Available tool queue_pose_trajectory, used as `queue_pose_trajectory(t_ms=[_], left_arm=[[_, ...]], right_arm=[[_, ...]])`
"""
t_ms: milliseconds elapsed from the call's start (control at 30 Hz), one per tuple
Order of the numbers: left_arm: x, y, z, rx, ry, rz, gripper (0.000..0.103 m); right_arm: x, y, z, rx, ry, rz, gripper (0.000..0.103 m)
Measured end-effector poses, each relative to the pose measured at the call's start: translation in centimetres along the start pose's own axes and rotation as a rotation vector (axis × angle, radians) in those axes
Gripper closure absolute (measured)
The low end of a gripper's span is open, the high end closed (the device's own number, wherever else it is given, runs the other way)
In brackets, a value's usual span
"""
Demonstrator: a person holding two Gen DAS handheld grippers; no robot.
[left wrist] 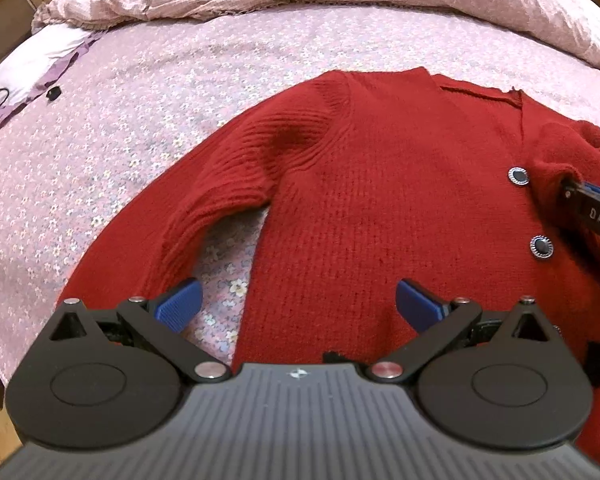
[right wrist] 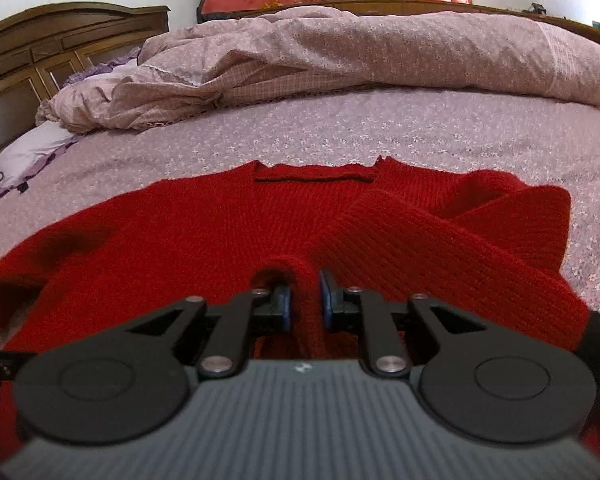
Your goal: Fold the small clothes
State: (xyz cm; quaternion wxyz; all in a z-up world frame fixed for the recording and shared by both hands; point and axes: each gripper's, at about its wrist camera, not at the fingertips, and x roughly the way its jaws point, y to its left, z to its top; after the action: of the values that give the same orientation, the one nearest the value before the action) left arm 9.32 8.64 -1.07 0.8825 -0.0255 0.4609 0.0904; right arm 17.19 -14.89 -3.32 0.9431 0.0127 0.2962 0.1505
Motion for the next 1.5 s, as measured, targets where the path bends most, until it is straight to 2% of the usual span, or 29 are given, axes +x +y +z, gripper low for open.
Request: queue_pose_trajectory(t_ms=[100, 233, 267, 400, 533, 733, 1033, 1267, 1500], left_arm=[[-0.5, -0.8, 0.2, 0.019, -0.016, -0.008, 0.000], [-1.2, -2.3, 0.4, 0.052, -0.034, -0.026, 0.000], [-1.4, -2.7, 0.5, 0.060, -0.038, -0.030, 0.000], [-2.3, -4.8, 0.8, 0.105, -0.059, -0.049, 0.000], [-3.2, -7.5, 0.9, 0.159, -0.077, -0.077, 0.000], [-3.9, -12.3, 1.0, 0.232, -0.080, -0.132, 0.000], [-4.6, -19.7, 0.5, 0.361, -0.120, -0.204, 0.000], [-4.0, -24.4, 0.5, 0.423, -0.094, -0.254, 0.000], [-2.3, -28.4, 0.0, 0.482, -0.050, -0.261, 0.000]], right_arm=[[-1.1, -0.2, 0.2, 0.017, 0.018, -0.001, 0.073], [-3.6, -1.4, 0.3, 0.101, 0.022, 0.027, 0.048], [-4.4, -1.7, 0.3, 0.119, 0.016, 0.042, 0.047], [-7.5, -2.9, 0.1, 0.126, 0.002, 0.049, 0.047], [-9.5, -4.8, -0.2, 0.124, 0.051, -0.043, 0.047], [-11.7, -8.2, -1.7, 0.164, 0.063, -0.118, 0.047], [-13.0, -12.7, -4.1, 0.258, 0.099, -0.176, 0.047], [-13.7, -15.3, -5.6, 0.307, 0.107, -0.200, 0.047], [-13.5, -17.0, -7.1, 0.352, 0.136, -0.198, 0.046]])
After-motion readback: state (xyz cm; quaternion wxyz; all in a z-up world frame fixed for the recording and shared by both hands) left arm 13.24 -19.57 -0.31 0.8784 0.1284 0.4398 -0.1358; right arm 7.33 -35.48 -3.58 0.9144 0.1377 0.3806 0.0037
